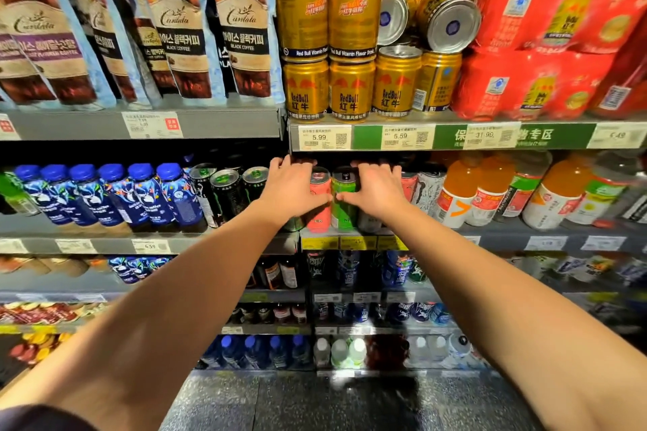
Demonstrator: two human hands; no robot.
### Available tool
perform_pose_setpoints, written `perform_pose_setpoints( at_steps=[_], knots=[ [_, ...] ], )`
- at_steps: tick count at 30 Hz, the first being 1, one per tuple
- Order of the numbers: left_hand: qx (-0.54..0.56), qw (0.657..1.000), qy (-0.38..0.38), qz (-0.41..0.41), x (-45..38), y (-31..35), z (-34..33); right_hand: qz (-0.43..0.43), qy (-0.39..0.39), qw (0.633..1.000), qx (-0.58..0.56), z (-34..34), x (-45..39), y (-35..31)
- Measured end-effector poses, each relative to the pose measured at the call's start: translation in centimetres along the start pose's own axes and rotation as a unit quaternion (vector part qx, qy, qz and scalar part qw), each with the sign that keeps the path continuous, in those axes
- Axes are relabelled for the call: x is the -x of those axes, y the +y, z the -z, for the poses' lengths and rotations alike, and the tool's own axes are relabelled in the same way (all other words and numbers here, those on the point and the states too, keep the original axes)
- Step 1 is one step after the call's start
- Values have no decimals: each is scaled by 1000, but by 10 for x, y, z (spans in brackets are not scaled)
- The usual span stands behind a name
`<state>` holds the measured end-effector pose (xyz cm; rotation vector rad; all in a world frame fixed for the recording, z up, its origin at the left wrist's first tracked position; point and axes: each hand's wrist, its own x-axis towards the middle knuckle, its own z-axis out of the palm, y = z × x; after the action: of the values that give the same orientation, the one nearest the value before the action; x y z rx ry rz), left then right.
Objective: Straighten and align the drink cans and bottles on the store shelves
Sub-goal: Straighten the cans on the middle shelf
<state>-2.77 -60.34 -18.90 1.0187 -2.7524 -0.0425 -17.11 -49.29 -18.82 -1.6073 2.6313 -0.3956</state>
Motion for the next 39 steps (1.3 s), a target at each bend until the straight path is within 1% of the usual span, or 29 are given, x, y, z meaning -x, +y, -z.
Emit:
perform_pose_setpoints(
  at_steps=[3,7,10,13,15,17,19,21,24,27,33,39],
  knots=[
    [-9,1000,-10,23,-4,2,-4,-5,0,1000,10,-1,-2,-2],
    [-30,999,3,30,1,4,-6,-6,3,1000,-2,-4,-3,-3],
    [-22,999,32,11,10,6,-8,-2,4,1000,2,-3,-4,-2],
    [-11,998,63,11,21,7,-12,8,12,1000,-4,-4,-2,-1],
    [26,996,80,14,28,7,-17,22,24,999,-19,-8,2,0],
    [110,990,85,20,36,5,-22,39,37,998,-27,-12,7,0],
    [206,974,81,44,46,5,-27,56,50,997,-25,-15,12,0],
    [256,960,93,61,52,4,-32,62,61,996,-34,-17,16,-1],
    [290,948,104,81,55,1,-35,57,67,995,-45,-20,19,-1],
    [333,930,117,104,57,0,-33,77,62,995,-23,-22,19,-3],
    [406,891,174,102,66,-12,-23,72,64,995,-11,-24,14,-11],
    [410,886,193,94,77,-32,-11,96,31,994,-46,-26,0,-30]
  ],
)
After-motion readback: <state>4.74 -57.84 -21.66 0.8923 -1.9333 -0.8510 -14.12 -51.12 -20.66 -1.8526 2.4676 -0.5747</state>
